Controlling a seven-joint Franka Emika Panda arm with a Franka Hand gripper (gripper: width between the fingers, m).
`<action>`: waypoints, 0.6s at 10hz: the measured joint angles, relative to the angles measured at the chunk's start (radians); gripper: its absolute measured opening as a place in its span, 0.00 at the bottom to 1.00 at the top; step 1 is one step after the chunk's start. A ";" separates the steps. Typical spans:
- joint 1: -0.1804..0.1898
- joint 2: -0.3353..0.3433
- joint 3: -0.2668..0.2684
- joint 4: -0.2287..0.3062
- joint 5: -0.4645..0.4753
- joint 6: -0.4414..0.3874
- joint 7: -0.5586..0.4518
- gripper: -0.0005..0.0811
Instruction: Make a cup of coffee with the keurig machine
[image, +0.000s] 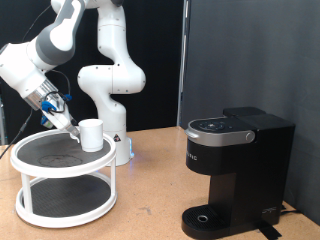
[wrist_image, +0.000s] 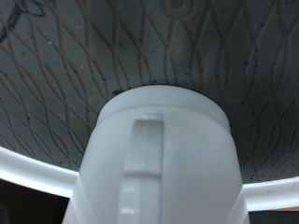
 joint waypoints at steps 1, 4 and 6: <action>0.000 0.000 0.000 -0.005 0.002 0.005 -0.001 0.91; 0.000 0.000 0.000 -0.009 0.004 0.006 -0.007 0.67; 0.000 0.000 -0.001 -0.011 0.004 0.006 -0.012 0.45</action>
